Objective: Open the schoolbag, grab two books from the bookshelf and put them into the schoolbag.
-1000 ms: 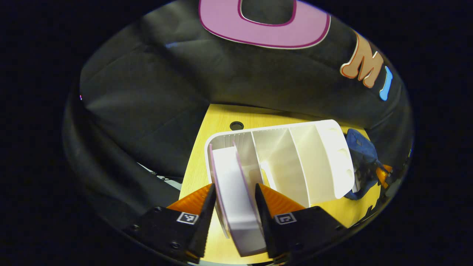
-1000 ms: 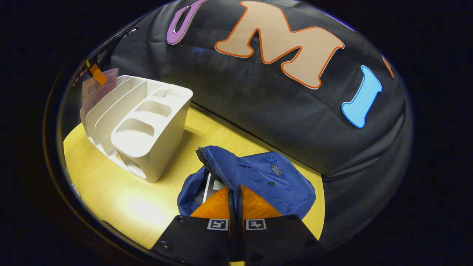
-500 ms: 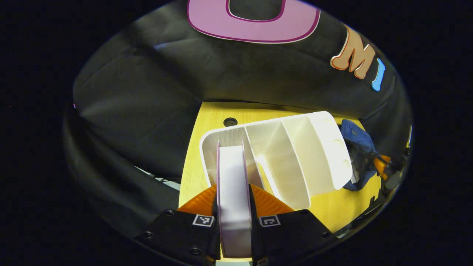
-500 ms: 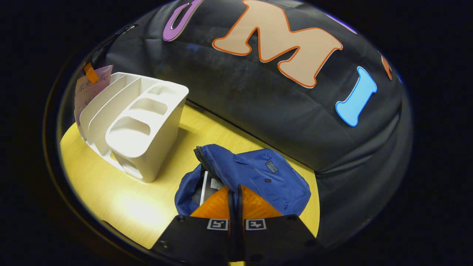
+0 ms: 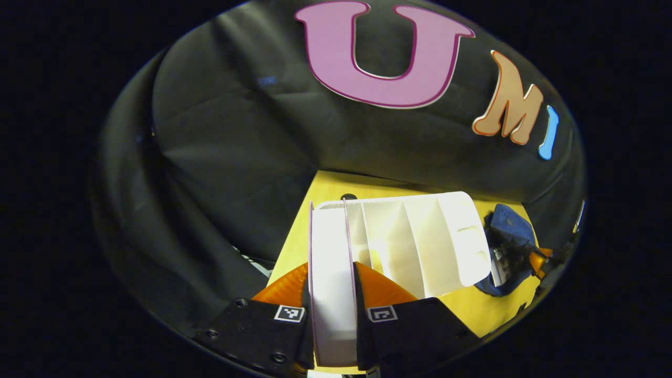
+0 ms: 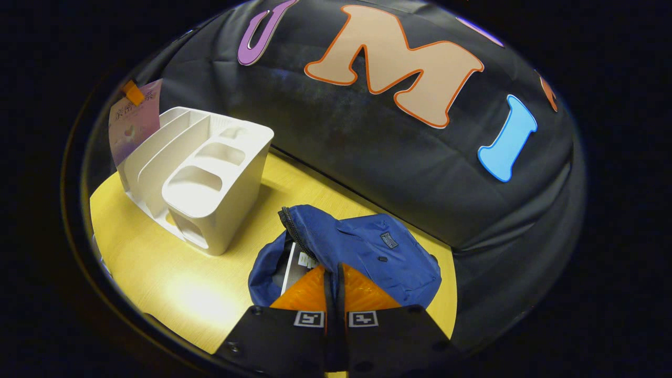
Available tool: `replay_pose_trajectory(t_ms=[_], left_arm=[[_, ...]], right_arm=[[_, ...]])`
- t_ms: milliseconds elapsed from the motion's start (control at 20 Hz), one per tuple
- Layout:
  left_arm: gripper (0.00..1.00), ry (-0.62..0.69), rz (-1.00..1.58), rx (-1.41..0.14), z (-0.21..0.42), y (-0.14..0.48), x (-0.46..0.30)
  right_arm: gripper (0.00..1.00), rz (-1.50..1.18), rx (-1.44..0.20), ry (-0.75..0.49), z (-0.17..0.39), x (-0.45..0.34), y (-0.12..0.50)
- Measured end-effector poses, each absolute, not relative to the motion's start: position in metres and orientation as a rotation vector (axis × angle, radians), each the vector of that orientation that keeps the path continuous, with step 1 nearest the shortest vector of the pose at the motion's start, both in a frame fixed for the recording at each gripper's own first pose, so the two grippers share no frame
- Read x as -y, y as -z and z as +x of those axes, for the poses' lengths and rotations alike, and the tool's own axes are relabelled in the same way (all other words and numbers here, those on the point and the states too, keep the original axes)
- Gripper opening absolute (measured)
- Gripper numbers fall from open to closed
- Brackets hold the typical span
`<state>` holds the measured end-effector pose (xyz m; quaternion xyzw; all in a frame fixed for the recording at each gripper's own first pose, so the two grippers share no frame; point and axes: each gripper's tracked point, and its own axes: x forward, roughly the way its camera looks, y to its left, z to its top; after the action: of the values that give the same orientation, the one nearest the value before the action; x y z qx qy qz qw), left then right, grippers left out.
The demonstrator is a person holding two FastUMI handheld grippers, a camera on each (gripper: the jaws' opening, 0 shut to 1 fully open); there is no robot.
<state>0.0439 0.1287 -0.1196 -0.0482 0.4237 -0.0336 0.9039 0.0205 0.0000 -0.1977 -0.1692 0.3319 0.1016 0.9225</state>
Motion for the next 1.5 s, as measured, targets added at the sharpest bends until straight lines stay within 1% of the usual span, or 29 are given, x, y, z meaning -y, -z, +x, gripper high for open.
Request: replay_pose_trajectory(t_ms=[250, 400, 600, 900, 1050, 1250, 1400, 1500], left_arm=[[0.29, -0.015, -0.186, -0.762, 0.02, 0.079, -0.142], [0.28, -0.028, -0.244, -0.715, 0.008, 0.058, -0.141], [0.29, 0.006, -0.354, -0.651, -0.006, 0.034, -0.116], [0.28, 0.07, -0.477, -0.58, -0.019, 0.008, -0.081], [0.28, 0.134, -0.537, -0.588, -0.03, 0.01, -0.05], [0.28, 0.181, -0.592, -0.573, -0.037, 0.02, -0.007], [0.27, 0.224, -0.658, -0.595, -0.046, 0.031, 0.028], [0.28, 0.248, -0.676, -0.608, -0.047, 0.039, 0.049]], right_arm=[[0.03, -0.33, -0.668, -0.231, 0.018, 0.008, 0.193], [0.03, -0.329, -0.66, -0.243, 0.018, 0.009, 0.192], [0.03, -0.319, -0.656, -0.253, 0.019, 0.007, 0.192], [0.03, -0.297, -0.651, -0.269, 0.018, 0.01, 0.19], [0.02, -0.279, -0.648, -0.277, 0.015, 0.013, 0.19], [0.02, -0.265, -0.647, -0.289, 0.013, 0.015, 0.188], [0.02, -0.257, -0.646, -0.296, 0.013, 0.017, 0.186], [0.03, -0.255, -0.644, -0.3, 0.013, 0.018, 0.184]])
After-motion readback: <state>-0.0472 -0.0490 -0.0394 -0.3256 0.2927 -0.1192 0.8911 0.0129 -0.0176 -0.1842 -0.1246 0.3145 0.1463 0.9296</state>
